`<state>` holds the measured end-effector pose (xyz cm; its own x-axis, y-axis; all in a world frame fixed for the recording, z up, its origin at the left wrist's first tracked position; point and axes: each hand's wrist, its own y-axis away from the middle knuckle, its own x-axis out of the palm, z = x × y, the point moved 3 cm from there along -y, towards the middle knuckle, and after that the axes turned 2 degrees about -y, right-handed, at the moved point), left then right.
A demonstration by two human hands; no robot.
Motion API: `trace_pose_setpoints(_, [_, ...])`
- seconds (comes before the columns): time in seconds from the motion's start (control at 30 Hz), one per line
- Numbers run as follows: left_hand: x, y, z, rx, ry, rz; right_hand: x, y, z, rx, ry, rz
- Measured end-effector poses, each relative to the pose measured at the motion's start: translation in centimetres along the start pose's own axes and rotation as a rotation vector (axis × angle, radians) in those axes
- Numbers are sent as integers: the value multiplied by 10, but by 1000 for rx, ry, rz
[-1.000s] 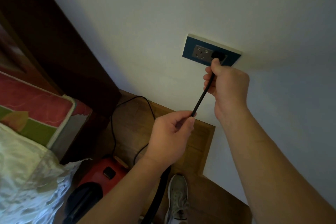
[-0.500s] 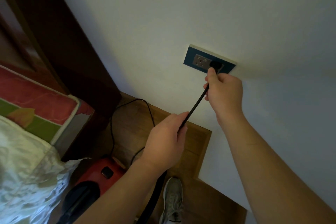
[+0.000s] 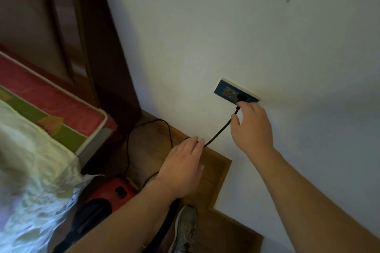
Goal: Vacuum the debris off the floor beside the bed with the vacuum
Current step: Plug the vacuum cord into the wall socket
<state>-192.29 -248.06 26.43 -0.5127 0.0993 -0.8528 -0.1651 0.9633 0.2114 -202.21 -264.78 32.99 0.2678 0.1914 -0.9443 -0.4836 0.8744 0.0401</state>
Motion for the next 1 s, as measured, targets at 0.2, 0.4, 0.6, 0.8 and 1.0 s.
trace_pose_setpoints(0.2, [-32,28,21,-100,-140,67,-13,14,30,-137,193,113])
trace_pose_setpoints(0.4, [-73,56,30,-213,-158,16,-25,25,84,-273,221,212])
trace_pose_setpoints(0.6, [-102,87,46,-330,-162,-40,-25,36,134,-415,223,272])
trace_pose_setpoints(0.8, [-119,113,62,-441,-151,-113,-22,38,172,-530,224,289])
trace_pose_setpoints(1.0, [-123,136,76,-580,-176,-185,-15,39,201,-657,225,325])
